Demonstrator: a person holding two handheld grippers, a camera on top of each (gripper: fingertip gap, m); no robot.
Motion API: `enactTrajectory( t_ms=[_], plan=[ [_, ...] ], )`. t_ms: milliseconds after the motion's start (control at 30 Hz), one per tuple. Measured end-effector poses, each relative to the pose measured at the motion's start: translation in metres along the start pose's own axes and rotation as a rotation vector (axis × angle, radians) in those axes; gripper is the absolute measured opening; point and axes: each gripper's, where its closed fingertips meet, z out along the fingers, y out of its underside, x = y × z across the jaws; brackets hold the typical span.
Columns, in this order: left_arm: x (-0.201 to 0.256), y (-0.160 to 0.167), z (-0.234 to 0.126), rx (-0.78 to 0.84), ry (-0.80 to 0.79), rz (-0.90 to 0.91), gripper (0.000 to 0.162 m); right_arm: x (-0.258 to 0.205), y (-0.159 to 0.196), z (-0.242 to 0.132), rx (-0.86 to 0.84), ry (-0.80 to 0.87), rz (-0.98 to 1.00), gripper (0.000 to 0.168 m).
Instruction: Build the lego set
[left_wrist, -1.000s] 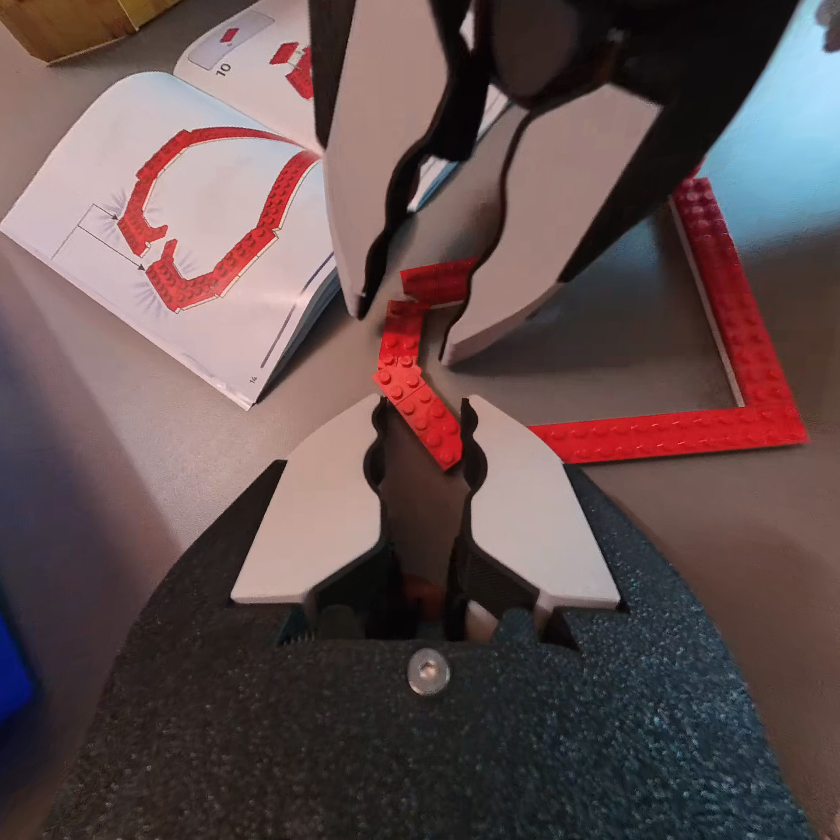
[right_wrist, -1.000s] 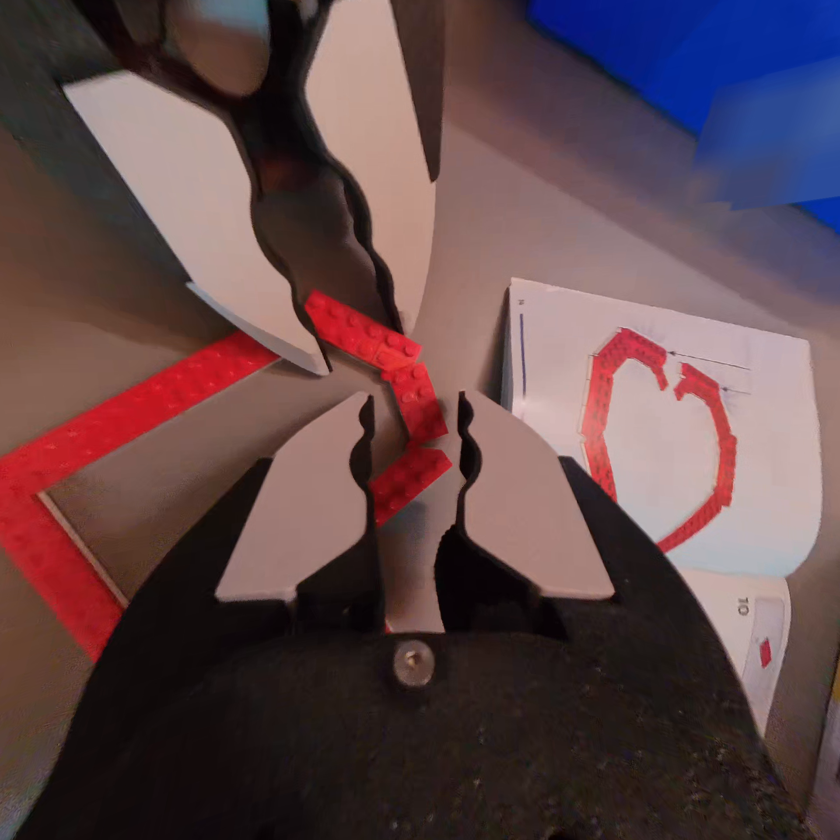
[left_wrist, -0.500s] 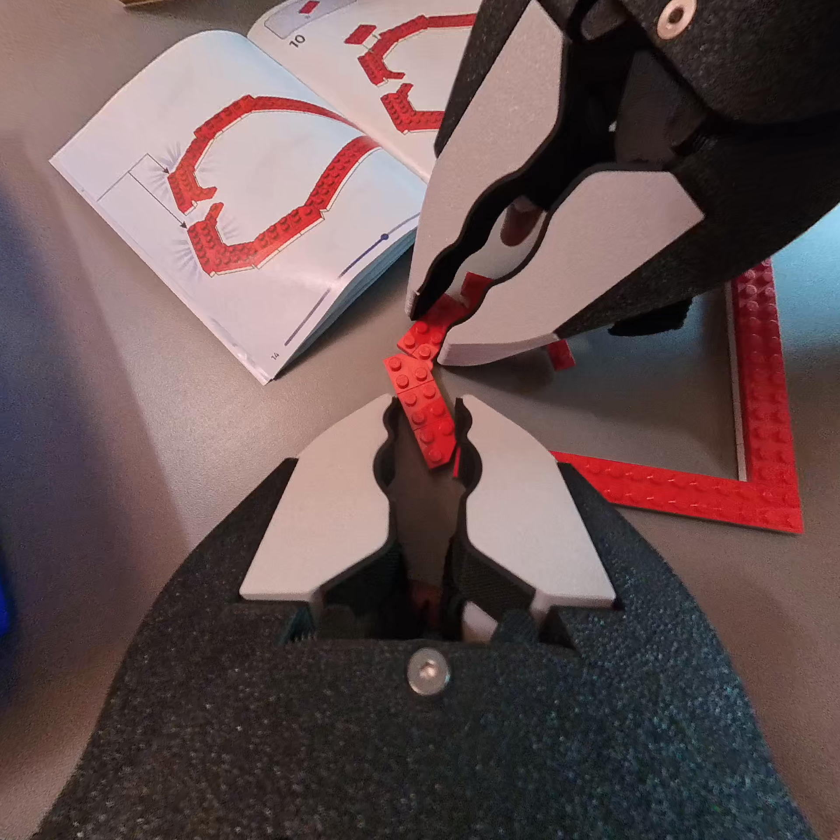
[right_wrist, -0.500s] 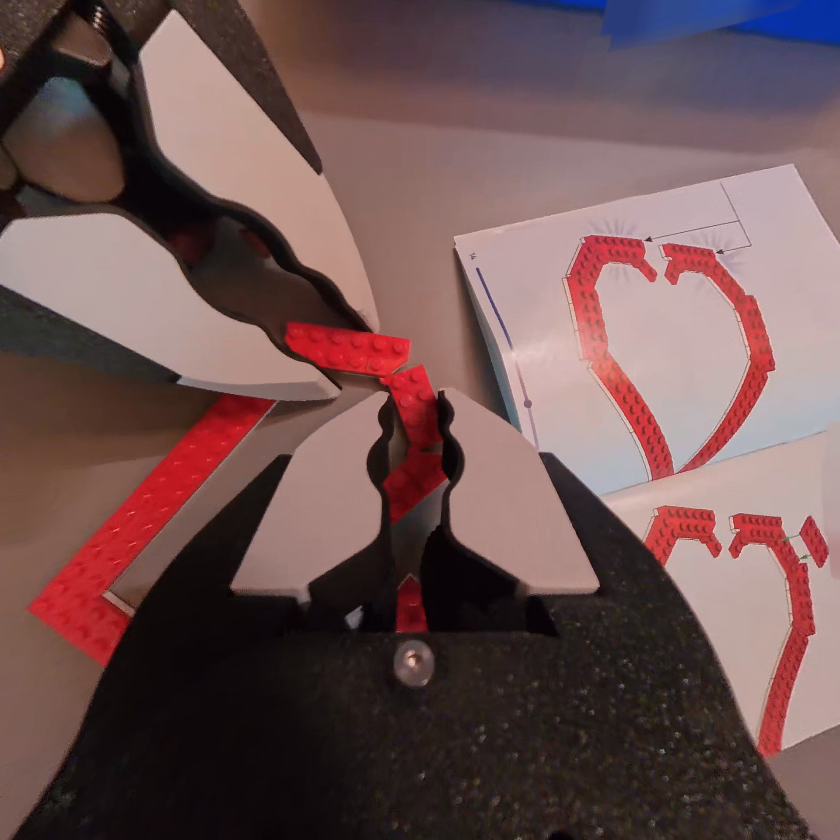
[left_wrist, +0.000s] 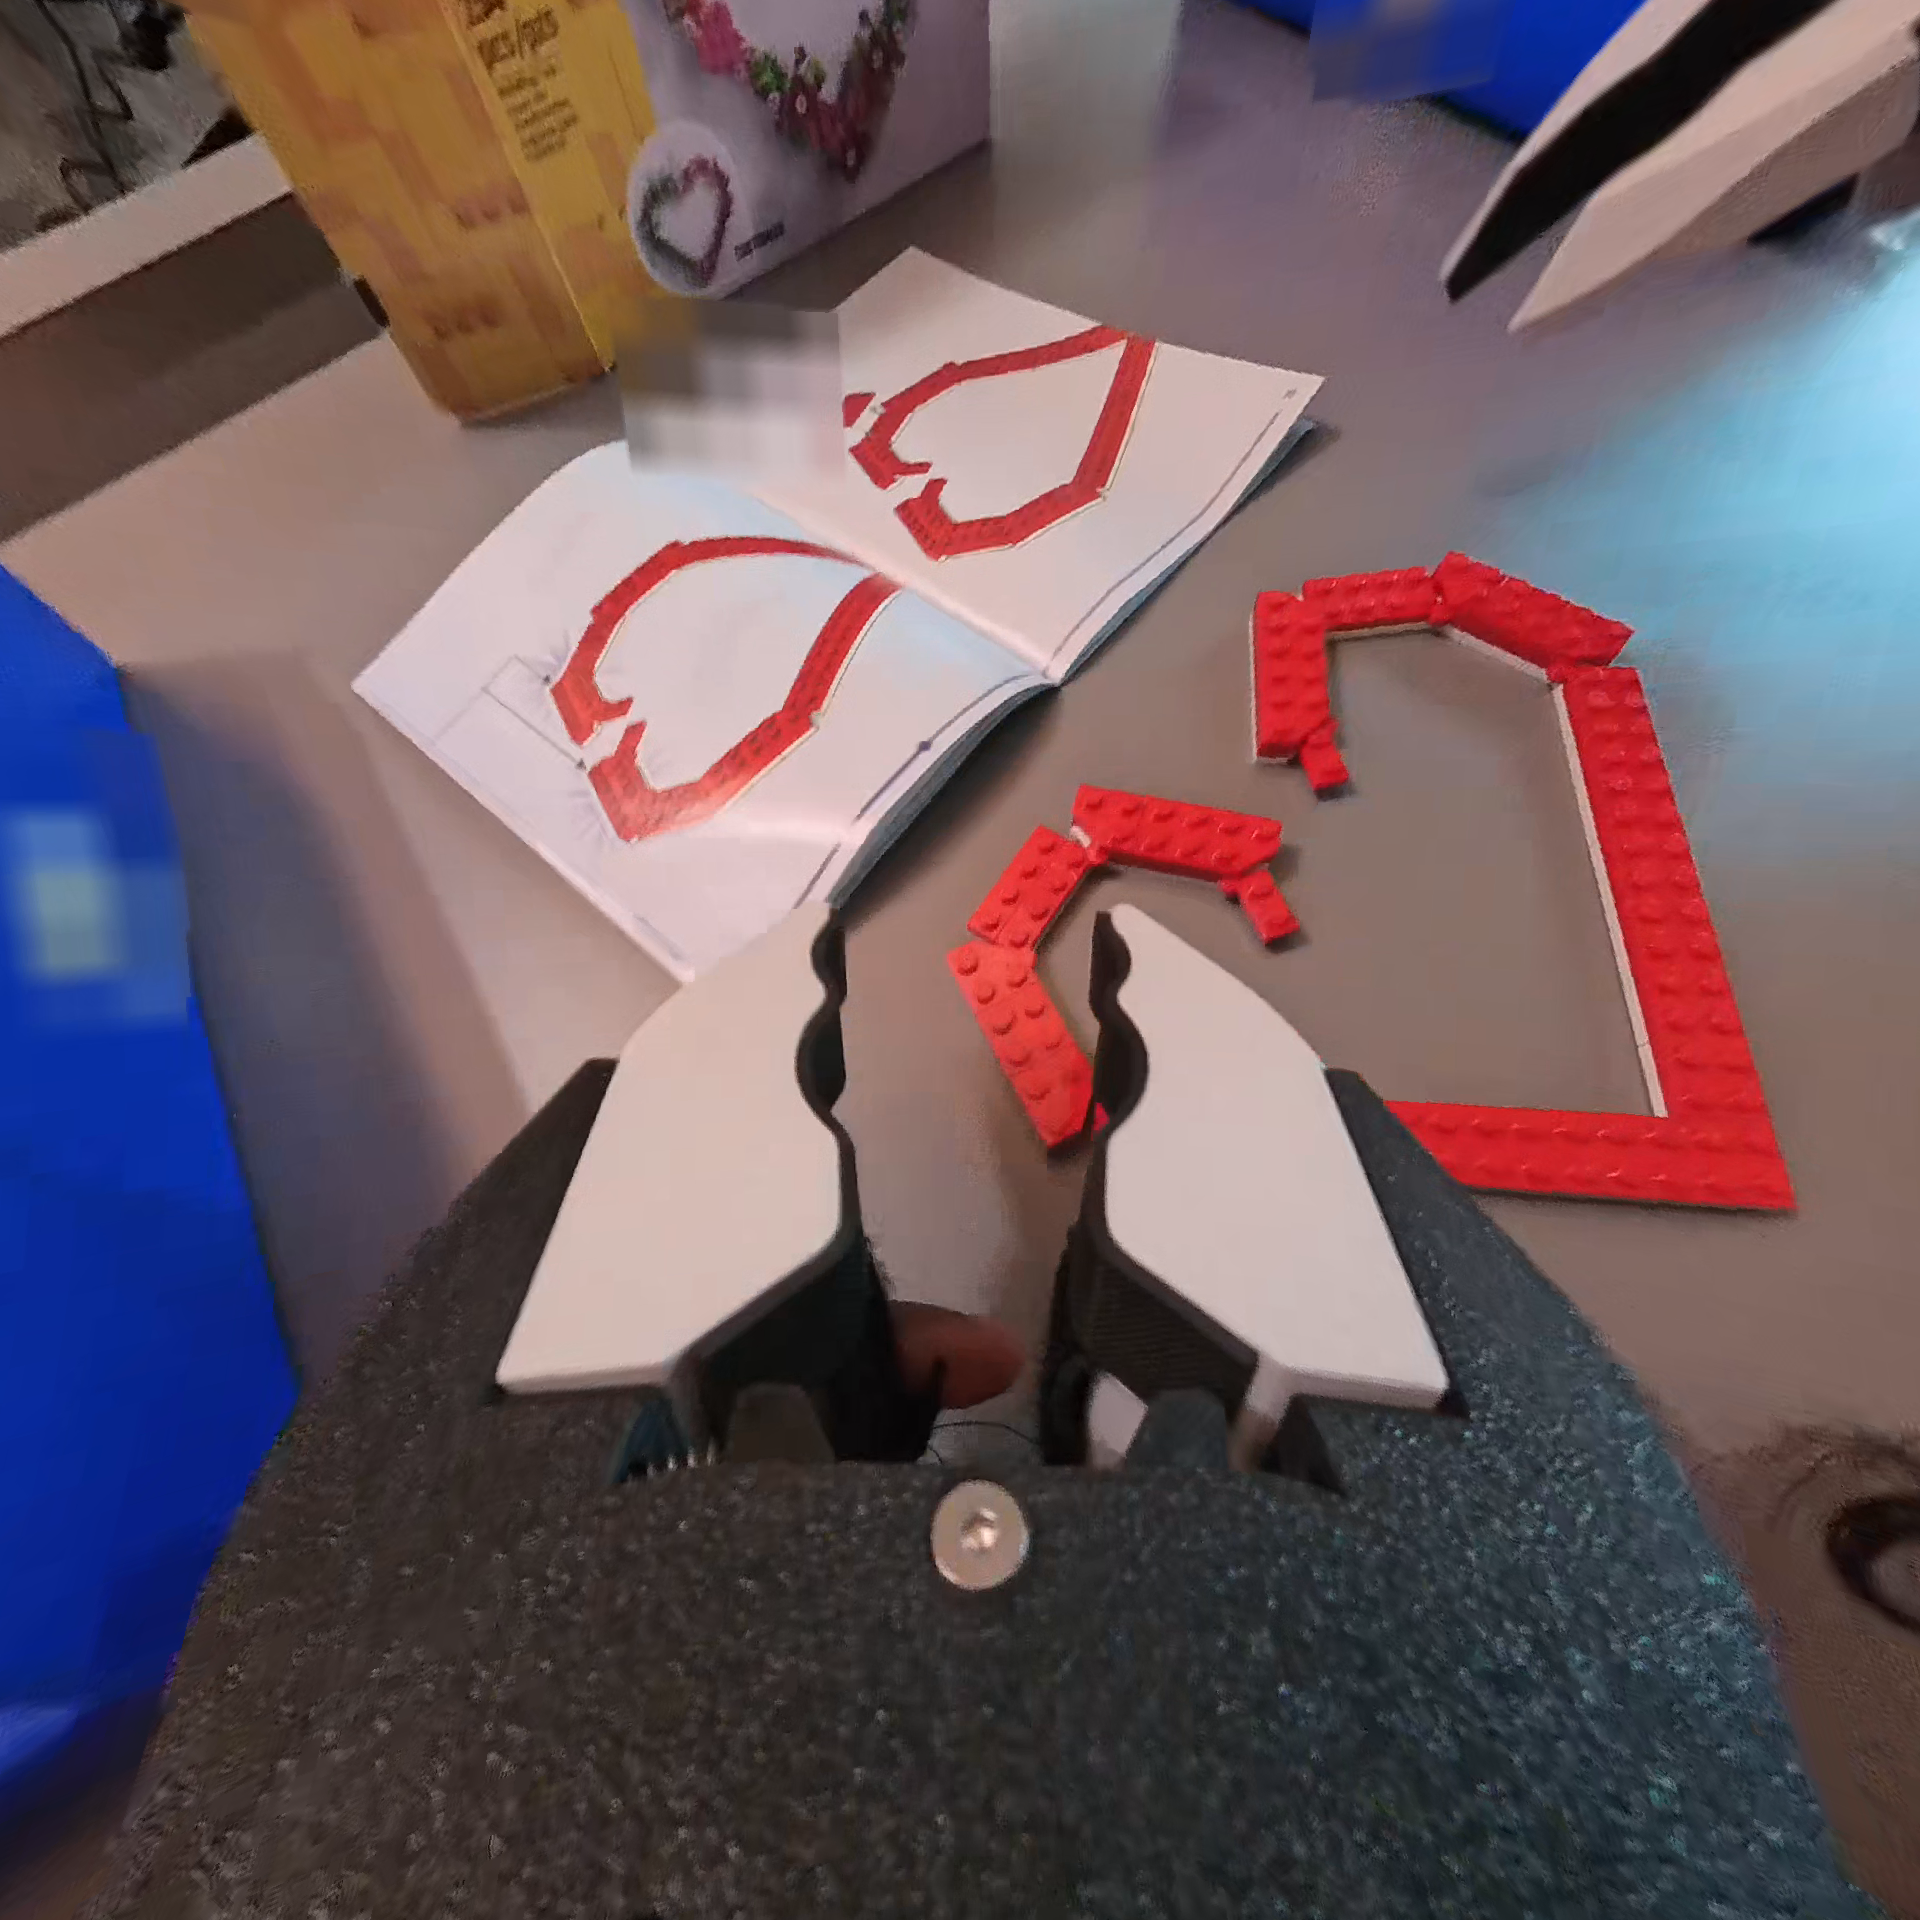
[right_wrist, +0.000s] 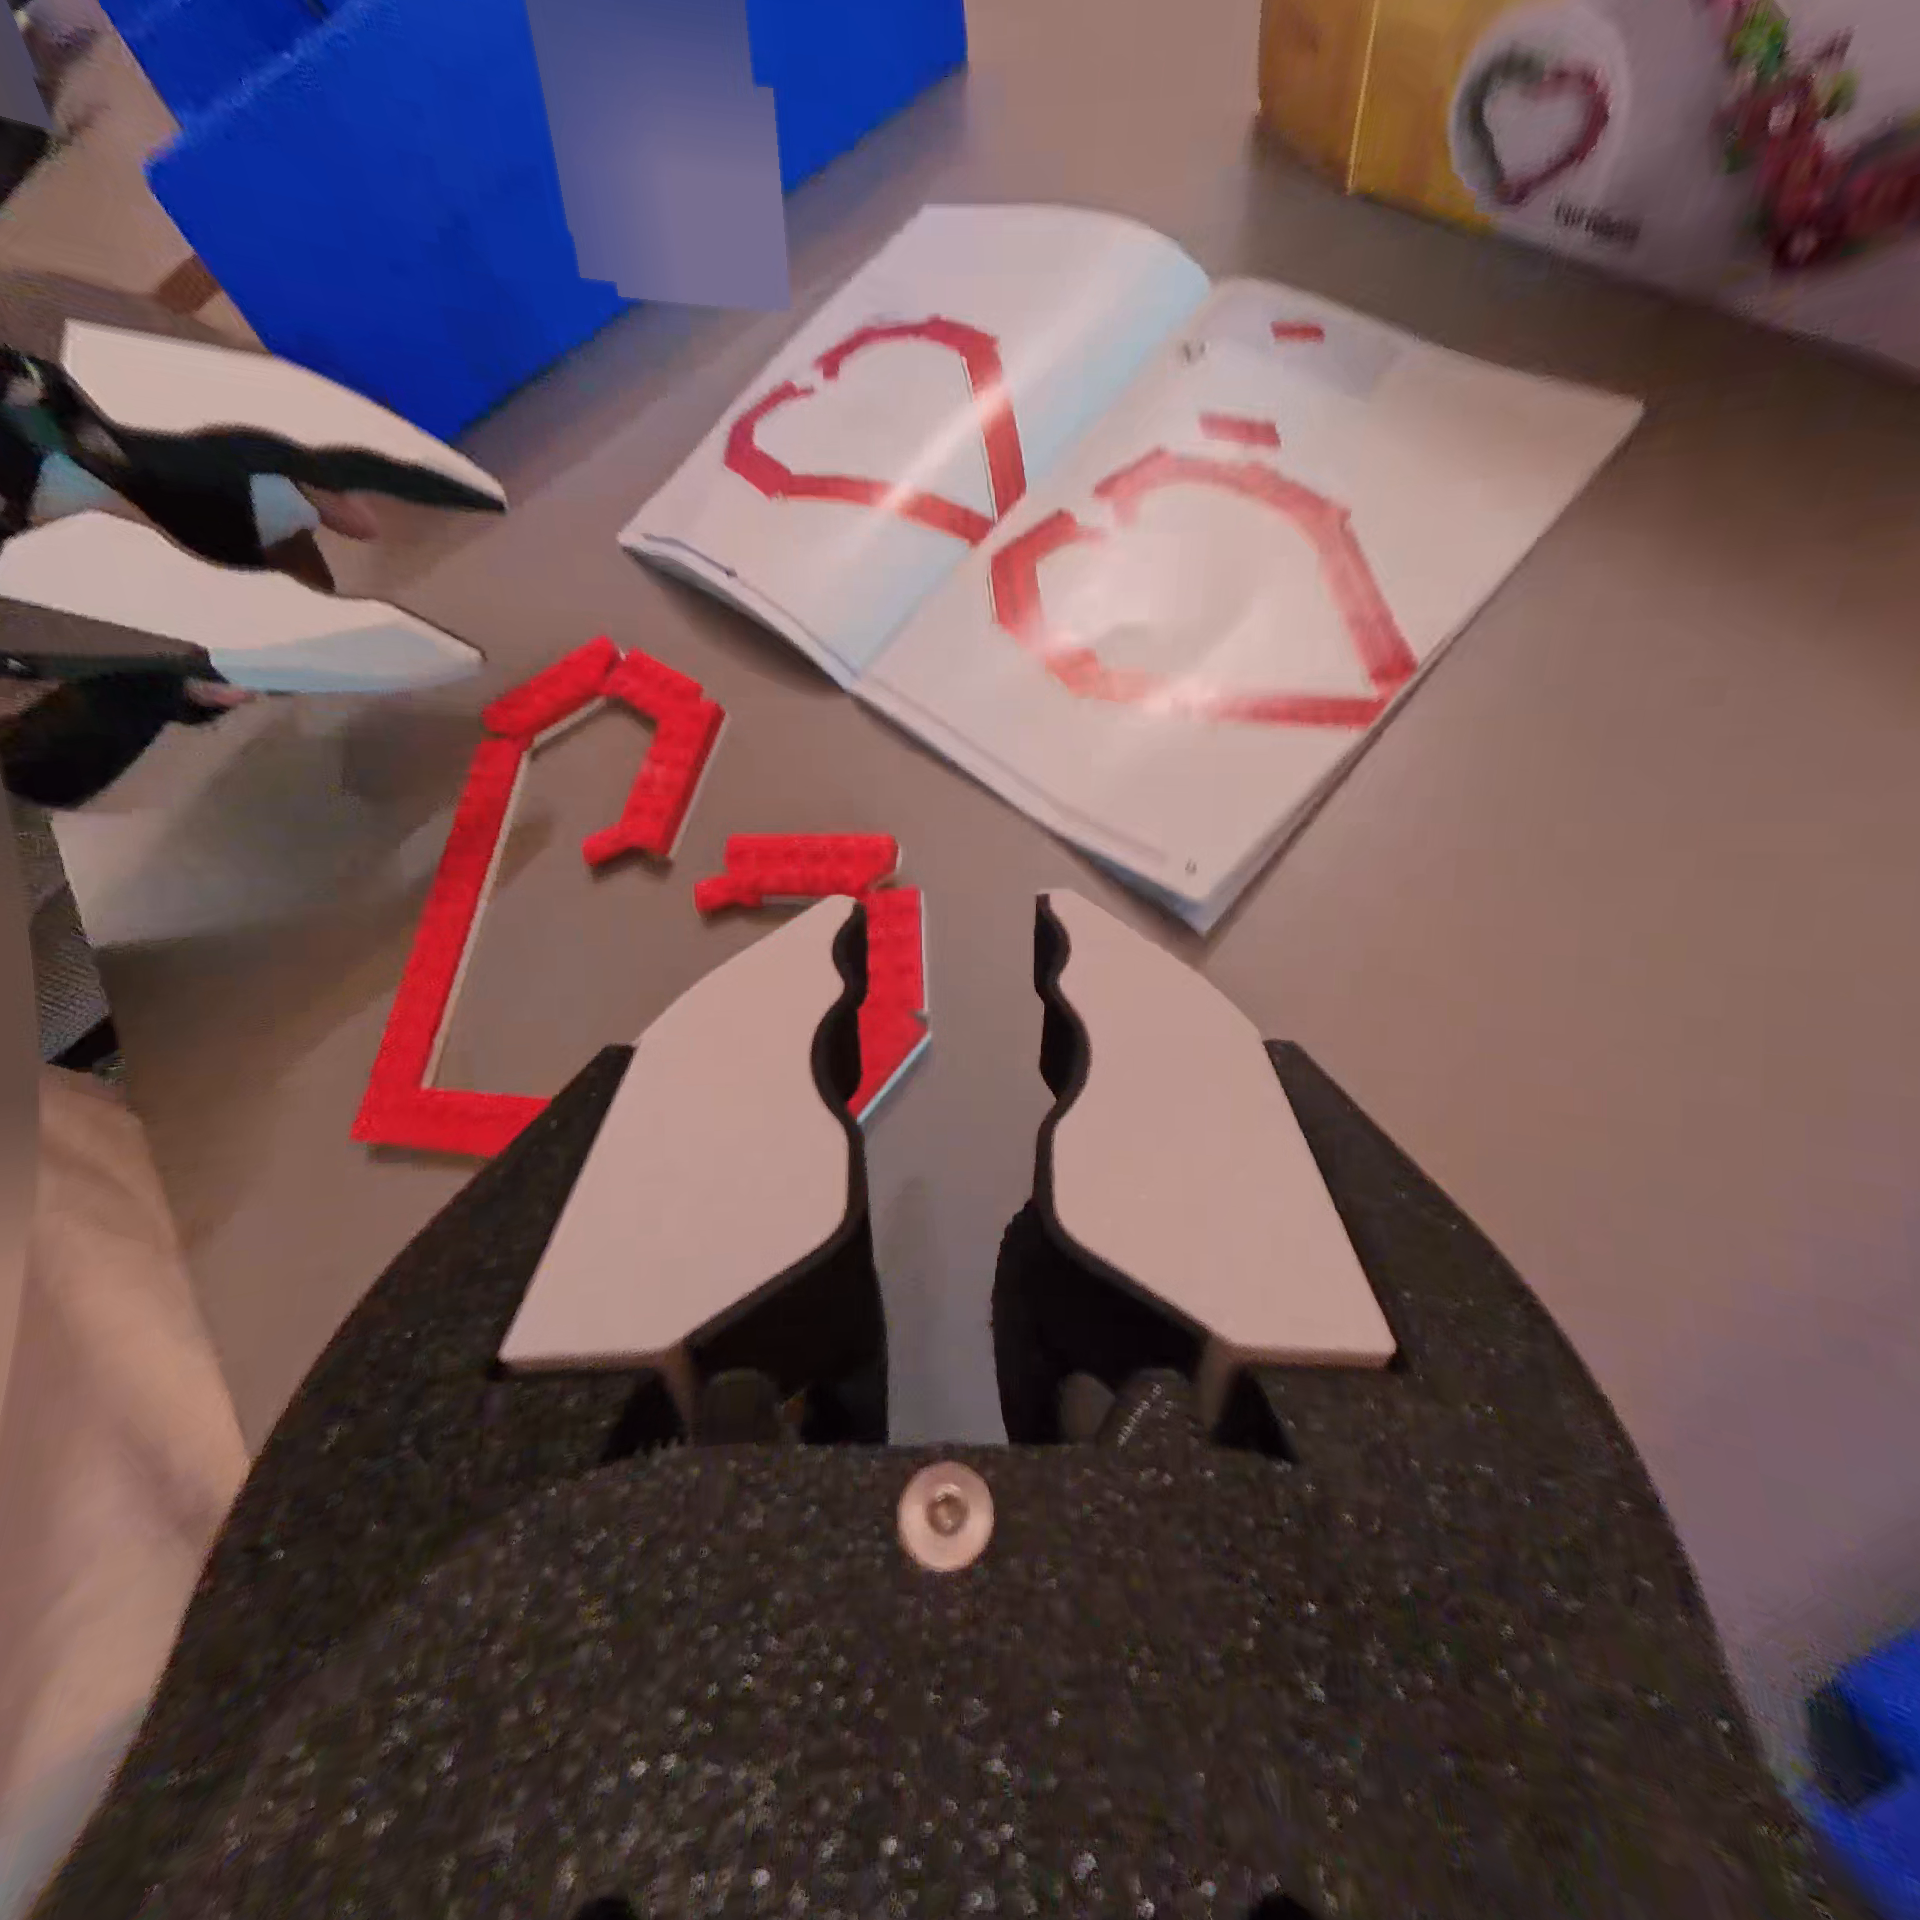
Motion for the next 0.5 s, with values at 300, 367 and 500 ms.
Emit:
enactTrajectory(
  t_ms=[300,367,500],
  plan=[
    [0.001,0.01,0.019,-0.145,-0.065,0.159,0.047,-0.019,0.029,0.033,-0.16,0.035,-0.257,0.042],
    [-0.003,0.013,0.012,-0.117,-0.039,0.079,0.047,-0.024,0.028,0.036,-0.176,-0.001,-0.311,0.042],
    [-0.005,0.021,-0.002,-0.069,0.028,-0.023,0.047,-0.023,0.027,0.039,-0.227,-0.054,-0.412,0.039]
  ],
)
